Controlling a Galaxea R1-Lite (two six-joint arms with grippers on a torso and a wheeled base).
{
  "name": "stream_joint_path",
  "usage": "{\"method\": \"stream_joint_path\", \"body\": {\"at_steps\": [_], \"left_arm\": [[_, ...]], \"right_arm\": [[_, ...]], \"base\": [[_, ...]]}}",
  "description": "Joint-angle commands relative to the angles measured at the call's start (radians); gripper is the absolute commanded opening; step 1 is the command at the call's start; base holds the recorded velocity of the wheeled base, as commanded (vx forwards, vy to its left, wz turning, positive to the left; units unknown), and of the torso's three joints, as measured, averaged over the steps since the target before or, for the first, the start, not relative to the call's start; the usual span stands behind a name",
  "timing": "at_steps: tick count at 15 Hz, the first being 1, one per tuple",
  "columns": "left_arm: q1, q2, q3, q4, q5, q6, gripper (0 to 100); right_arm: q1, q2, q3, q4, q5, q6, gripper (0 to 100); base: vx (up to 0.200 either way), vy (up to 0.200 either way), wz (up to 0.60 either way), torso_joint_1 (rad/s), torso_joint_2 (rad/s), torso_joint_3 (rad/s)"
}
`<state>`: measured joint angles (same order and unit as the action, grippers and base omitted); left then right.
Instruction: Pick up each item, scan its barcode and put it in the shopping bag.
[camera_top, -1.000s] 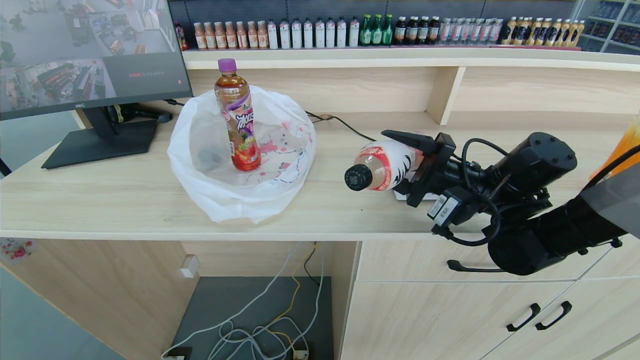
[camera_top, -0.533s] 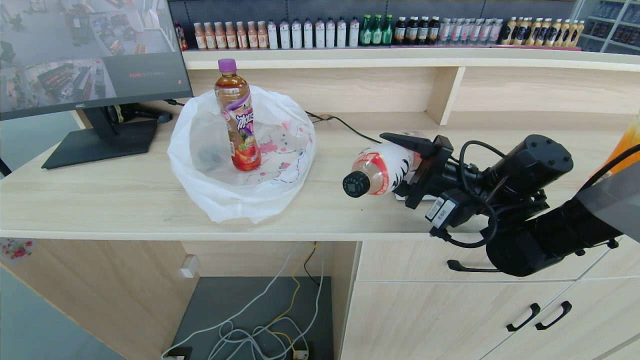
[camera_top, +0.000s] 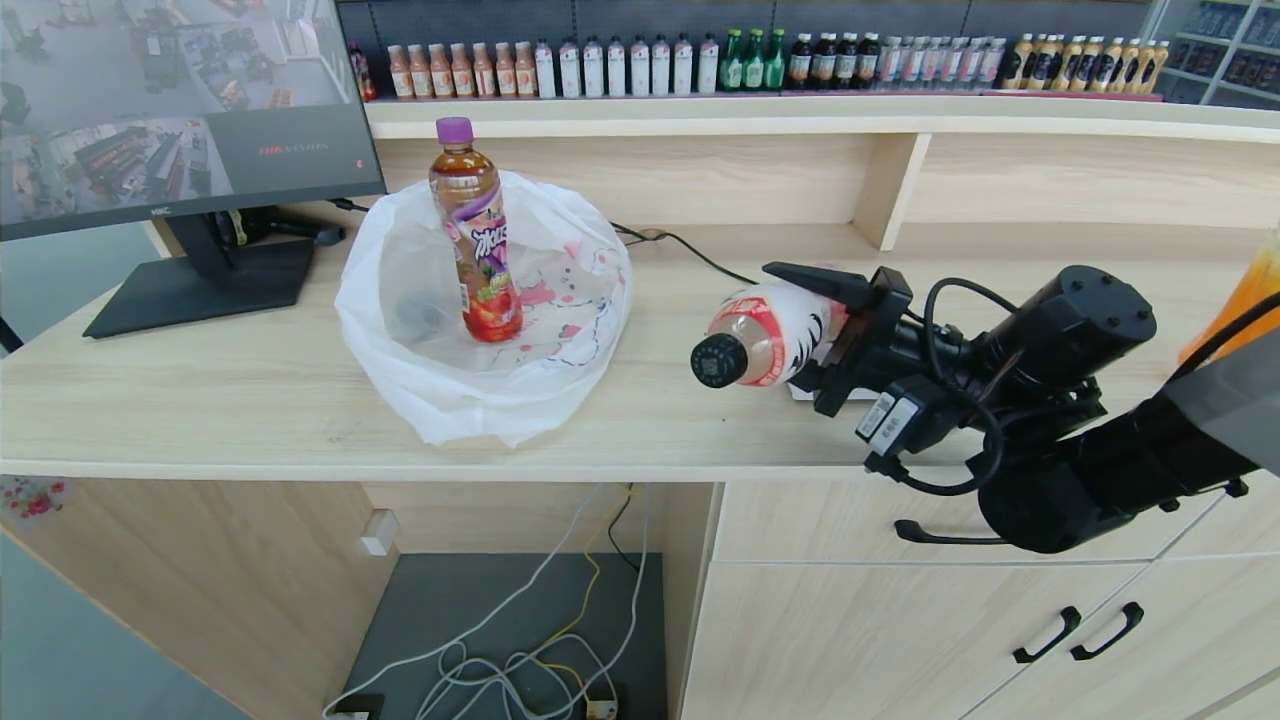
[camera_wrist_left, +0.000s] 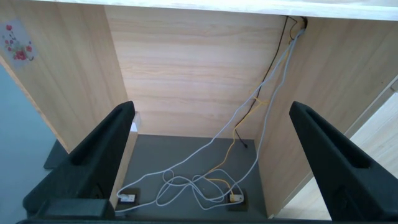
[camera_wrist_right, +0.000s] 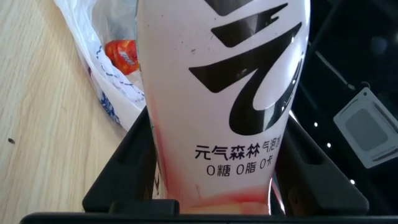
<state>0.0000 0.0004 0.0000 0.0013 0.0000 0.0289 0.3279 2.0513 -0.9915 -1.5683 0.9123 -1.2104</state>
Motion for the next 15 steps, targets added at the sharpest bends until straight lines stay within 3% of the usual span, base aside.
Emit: {"method": "stream_joint_path", "body": {"at_steps": [1, 9, 15], "left_arm": [[0.000, 0.000, 0.000, 0.000, 0.000, 0.000, 100], [0.000, 0.000, 0.000, 0.000, 0.000, 0.000, 100], [0.000, 0.000, 0.000, 0.000, 0.000, -0.001, 100]], "right_arm": [[0.000, -0.023, 0.007, -0.003, 0.000, -0.001, 0], [0.003, -0.060, 0.031, -0.003, -0.001, 0.026, 0], [0.028, -0.171, 0.045, -0.003, -0.040, 0.118, 0]], "base": [[0.000, 0.000, 0.00, 0.000, 0.00, 0.000], [0.000, 0.000, 0.00, 0.000, 0.00, 0.000], [0.000, 0.000, 0.00, 0.000, 0.00, 0.000]]}}
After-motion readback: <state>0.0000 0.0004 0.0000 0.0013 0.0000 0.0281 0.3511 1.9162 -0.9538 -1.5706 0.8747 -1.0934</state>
